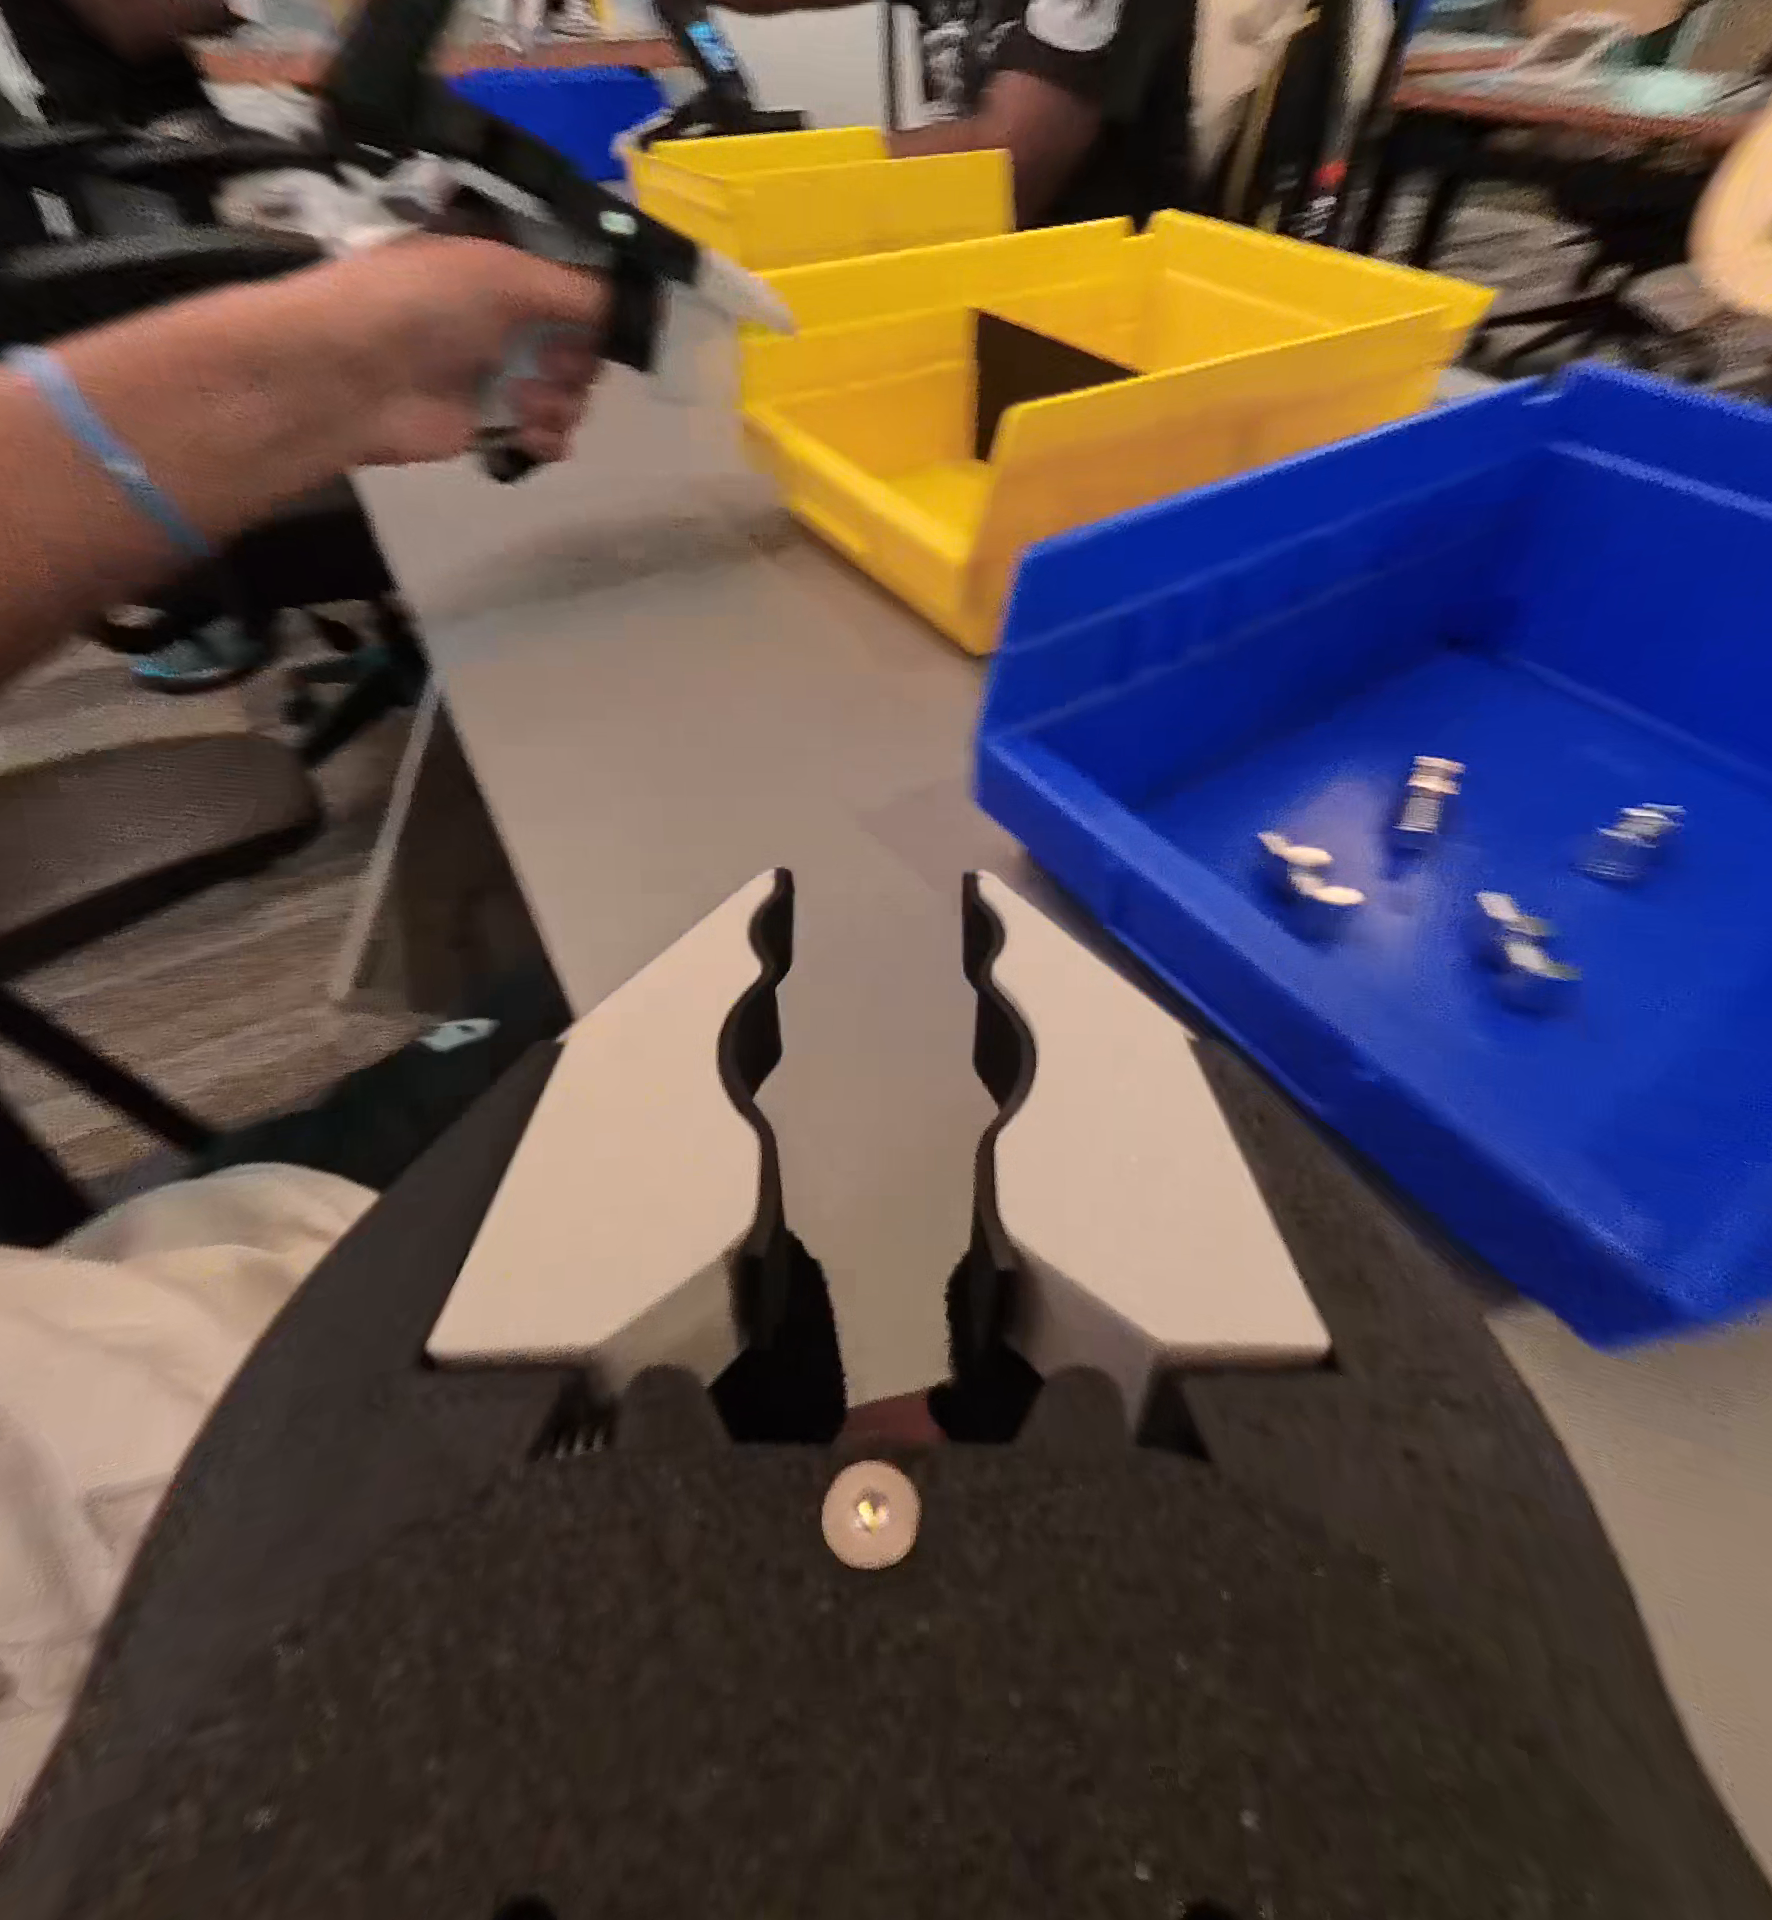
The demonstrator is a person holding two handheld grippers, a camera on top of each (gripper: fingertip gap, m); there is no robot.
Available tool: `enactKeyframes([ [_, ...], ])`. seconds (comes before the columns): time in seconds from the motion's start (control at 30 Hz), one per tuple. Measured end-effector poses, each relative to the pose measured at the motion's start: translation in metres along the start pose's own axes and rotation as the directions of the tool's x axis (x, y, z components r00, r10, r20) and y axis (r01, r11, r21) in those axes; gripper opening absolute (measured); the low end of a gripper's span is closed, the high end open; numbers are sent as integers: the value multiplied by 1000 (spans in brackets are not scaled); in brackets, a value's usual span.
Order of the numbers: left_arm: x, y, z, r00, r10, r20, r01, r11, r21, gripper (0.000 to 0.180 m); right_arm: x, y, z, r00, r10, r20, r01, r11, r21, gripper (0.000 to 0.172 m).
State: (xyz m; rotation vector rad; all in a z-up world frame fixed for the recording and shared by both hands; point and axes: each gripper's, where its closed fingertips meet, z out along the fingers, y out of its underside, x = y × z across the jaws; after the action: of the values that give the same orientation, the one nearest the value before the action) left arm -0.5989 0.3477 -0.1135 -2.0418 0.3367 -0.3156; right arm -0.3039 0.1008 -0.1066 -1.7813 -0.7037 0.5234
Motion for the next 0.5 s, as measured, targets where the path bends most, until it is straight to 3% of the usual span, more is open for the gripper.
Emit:
enactKeyframes([
  [0.07,-4,-2,18,999,-2,-35,2,1000,-8,38,-20,-1,17,995,41,86,-40,999,-13,33],
  [0.13,-3,12,25,999,6,-49,-10,996,-85,7,-29,-3,35,992,60,110,-57,998,-29,33],
  [0.3,1,37,-7,999,-4,45,8,996,-91,4,-16,-18,82,985,171,-37,-171,985,-16,36],
  [0.43,10,62,-52,993,-33,117,43,995,-86,4,-25,-28,122,962,249,-111,-249,968,13,53],
  [0.5,15,74,-74,990,-55,133,65,995,-75,4,-25,-31,139,948,235,-216,-233,972,34,57],
])
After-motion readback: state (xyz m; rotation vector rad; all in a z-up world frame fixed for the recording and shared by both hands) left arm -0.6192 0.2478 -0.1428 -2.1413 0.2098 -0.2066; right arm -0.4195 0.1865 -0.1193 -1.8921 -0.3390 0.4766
